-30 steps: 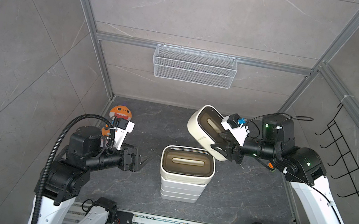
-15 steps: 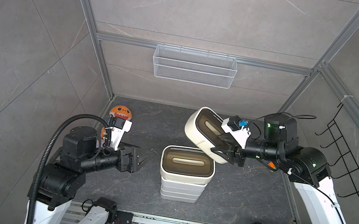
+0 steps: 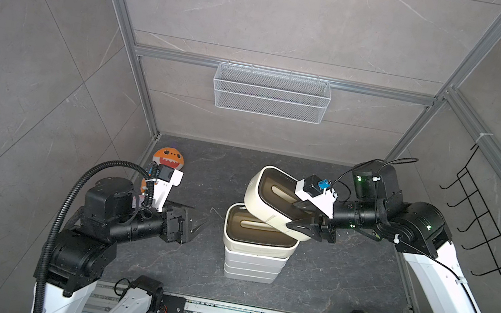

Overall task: Stack the tissue boxes
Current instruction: Place the tissue box at the tissue box.

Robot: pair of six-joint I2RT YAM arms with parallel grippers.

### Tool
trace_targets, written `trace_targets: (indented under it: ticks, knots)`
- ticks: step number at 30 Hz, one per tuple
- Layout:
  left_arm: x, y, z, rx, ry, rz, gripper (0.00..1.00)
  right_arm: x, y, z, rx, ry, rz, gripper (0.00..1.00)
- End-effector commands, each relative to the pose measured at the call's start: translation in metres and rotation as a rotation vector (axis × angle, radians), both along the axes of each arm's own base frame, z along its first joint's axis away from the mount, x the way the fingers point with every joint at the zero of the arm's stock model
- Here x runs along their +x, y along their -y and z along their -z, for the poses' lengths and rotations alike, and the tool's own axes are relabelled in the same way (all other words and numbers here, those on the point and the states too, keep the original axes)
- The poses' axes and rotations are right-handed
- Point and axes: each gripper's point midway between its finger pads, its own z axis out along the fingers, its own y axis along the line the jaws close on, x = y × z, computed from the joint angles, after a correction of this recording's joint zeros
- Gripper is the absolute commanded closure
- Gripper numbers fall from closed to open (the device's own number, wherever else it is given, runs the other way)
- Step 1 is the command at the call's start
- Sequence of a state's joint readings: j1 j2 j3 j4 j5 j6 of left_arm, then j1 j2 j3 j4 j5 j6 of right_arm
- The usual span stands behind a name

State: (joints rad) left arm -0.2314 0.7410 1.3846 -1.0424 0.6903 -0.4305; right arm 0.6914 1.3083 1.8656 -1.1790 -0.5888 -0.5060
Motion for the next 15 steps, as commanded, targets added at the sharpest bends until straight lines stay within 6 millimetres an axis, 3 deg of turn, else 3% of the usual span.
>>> trace_targets:
  ticks: [1, 15]
  knots:
    - [0.003, 0.002, 0.004, -0.002, -0.017, 0.006, 0.0, -0.008, -0.004, -0.019, 0.035, 0.078, -0.067, 0.59]
    - [0.002, 0.001, 0.007, 0.009, -0.008, 0.008, 0.0, -0.018, -0.017, -0.007, -0.042, 0.075, -0.148, 0.59]
